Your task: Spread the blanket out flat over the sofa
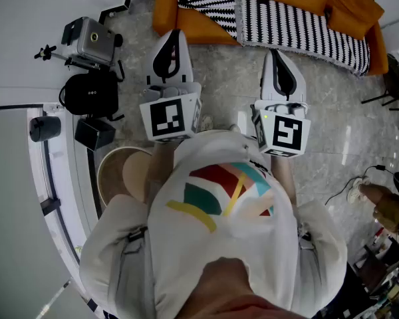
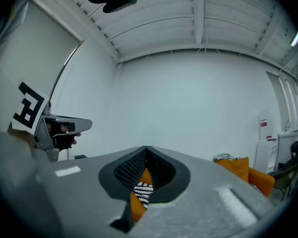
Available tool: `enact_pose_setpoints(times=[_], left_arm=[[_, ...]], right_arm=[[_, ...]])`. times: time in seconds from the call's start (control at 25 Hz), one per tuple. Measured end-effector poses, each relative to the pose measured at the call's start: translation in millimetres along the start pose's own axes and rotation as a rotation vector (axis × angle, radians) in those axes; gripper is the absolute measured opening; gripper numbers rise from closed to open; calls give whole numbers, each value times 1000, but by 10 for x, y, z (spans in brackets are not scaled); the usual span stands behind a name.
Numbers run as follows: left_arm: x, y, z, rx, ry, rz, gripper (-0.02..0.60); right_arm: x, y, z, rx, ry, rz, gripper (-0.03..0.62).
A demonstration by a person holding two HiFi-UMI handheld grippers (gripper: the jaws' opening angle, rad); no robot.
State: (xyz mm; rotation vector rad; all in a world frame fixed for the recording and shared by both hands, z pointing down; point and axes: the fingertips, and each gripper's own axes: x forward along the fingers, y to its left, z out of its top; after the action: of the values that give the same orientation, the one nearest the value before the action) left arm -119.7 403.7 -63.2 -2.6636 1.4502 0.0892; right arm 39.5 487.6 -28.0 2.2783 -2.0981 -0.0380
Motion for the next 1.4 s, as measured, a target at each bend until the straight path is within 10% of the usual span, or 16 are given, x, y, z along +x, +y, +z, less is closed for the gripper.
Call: enact_pose_setpoints(times=[1.4], left_arm=[[293,1346,-432,-80,31,97,17]], right_arm=[[896,736,-41,-76,-5,55,5]])
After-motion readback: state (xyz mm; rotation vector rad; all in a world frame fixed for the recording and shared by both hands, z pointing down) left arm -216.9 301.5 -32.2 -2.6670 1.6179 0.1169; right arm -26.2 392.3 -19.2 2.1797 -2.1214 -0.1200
